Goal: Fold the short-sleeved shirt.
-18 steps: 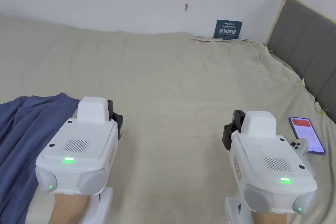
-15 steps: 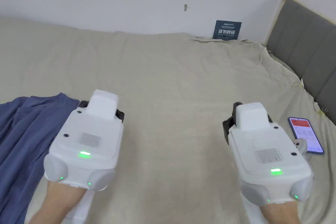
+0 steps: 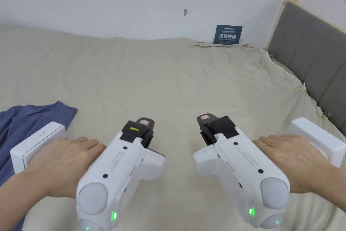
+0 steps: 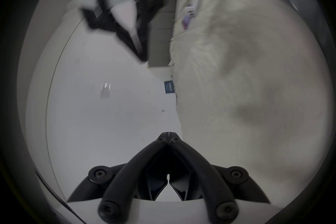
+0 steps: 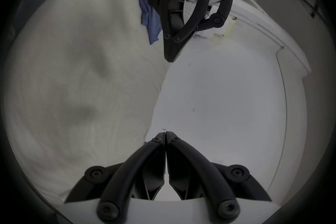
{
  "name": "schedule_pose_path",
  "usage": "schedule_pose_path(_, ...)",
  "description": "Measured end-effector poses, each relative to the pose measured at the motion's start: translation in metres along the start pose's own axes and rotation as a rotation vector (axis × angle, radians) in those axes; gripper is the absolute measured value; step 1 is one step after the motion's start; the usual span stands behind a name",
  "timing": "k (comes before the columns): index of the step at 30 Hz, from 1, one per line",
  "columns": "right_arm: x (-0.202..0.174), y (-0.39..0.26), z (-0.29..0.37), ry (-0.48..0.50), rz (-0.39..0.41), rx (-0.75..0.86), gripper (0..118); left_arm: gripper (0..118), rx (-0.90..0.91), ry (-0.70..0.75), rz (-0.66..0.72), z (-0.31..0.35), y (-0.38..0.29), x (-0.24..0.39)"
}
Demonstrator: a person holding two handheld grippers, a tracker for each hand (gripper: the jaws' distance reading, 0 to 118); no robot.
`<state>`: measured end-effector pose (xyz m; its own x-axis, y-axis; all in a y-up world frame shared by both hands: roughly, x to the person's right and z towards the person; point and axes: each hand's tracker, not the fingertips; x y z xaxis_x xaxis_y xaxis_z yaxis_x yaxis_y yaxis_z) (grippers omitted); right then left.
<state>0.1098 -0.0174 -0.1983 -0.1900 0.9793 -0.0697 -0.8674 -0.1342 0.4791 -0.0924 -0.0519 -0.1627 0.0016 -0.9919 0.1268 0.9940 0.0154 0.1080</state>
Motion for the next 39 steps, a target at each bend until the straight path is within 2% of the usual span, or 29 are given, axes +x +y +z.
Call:
schedule_pose_path(1,0.011,-0.002,-0.001,-0.006,-0.166,-0.041,0,0,-0.044,0.022,0.168,-0.002,-0.001,-0.011)
schedule_pose_path(3,0.038,-0.01,-0.008,-0.016,-0.593,-0.146,0,0,-0.148,0.066,0.58,-0.008,-0.011,-0.039)
schedule_pose_path(5,0.06,-0.027,-0.011,-0.08,-1.037,-0.214,0,0,-0.256,0.137,0.955,-0.016,-0.026,-0.062)
schedule_pose_path(8,0.066,-0.052,-0.006,-0.161,-1.603,-0.257,0,0,-0.313,0.239,1.363,-0.014,-0.05,-0.082)
schedule_pose_path(9,0.061,-0.056,-0.005,-0.162,-1.713,-0.255,0,0,-0.32,0.261,1.461,-0.012,-0.057,-0.084)
schedule_pose_path(10,0.055,-0.06,-0.003,-0.155,-1.788,-0.259,0,0,-0.324,0.279,1.541,-0.011,-0.06,-0.081)
schedule_pose_path(11,0.047,-0.059,-0.001,-0.19,-1.82,-0.274,0,0,-0.327,0.285,1.585,-0.008,-0.063,-0.077)
schedule_pose_path(12,0.039,-0.057,0.001,-0.224,-1.805,-0.293,0,0,-0.329,0.289,1.624,-0.006,-0.066,-0.072)
schedule_pose_path(13,0.033,-0.048,0.004,-0.223,-1.776,-0.294,0,0,-0.328,0.28,1.635,-0.004,-0.067,-0.065)
schedule_pose_path(17,0.011,-0.036,0.013,-0.225,-1.782,-0.306,0,0,-0.336,0.241,1.615,0.003,-0.059,-0.043)
schedule_pose_path(21,0.001,-0.033,0.013,-0.197,-1.738,-0.324,0,0,-0.331,0.19,1.578,0.008,-0.045,-0.032)
schedule_pose_path(31,0.006,-0.036,0.014,-0.22,-1.71,-0.322,0,0,-0.319,0.185,1.542,0.005,-0.037,-0.034)
schedule_pose_path(39,0.008,-0.033,0.014,-0.216,-1.723,-0.314,0,0,-0.304,0.185,1.549,0.001,-0.038,-0.036)
